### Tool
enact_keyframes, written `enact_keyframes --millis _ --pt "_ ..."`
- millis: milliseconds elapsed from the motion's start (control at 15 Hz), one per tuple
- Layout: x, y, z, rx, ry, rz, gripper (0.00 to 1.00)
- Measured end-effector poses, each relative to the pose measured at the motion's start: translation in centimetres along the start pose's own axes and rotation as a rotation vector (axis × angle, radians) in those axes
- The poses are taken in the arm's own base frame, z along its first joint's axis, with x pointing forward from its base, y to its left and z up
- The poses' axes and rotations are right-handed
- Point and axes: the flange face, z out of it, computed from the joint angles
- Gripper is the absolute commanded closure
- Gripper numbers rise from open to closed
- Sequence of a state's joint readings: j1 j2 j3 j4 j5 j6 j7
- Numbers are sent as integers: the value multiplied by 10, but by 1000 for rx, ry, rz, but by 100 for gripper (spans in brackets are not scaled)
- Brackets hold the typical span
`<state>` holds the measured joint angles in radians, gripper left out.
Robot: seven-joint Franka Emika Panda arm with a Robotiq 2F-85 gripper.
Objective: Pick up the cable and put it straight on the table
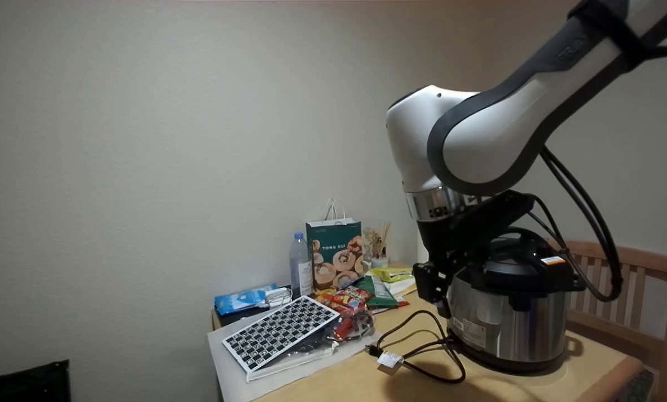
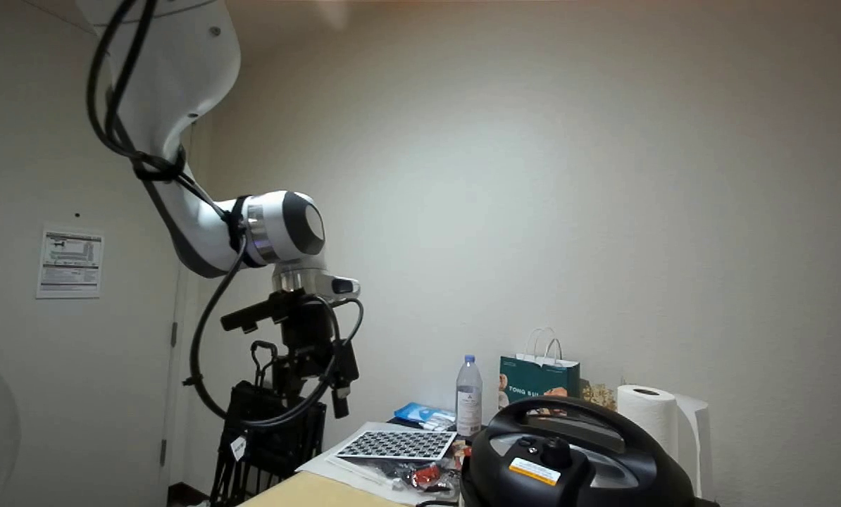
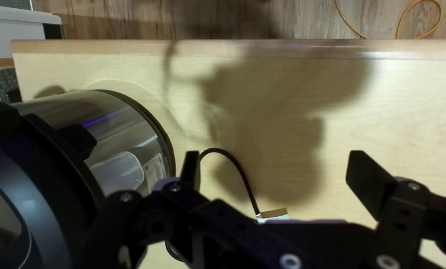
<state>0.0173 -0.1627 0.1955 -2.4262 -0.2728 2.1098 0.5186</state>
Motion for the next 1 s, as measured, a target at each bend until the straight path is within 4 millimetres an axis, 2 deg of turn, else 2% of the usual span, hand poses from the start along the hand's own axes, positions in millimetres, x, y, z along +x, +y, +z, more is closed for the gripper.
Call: enact_keyframes --millis 200,333,733,1000 --pt "38 25 23 -4 -30 -3 0" --pt "54 28 38 -13 -52 -3 0" --pt "54 22 34 -9 -43 -14 0" --pt "55 -7 47 29 -3 -109 0"
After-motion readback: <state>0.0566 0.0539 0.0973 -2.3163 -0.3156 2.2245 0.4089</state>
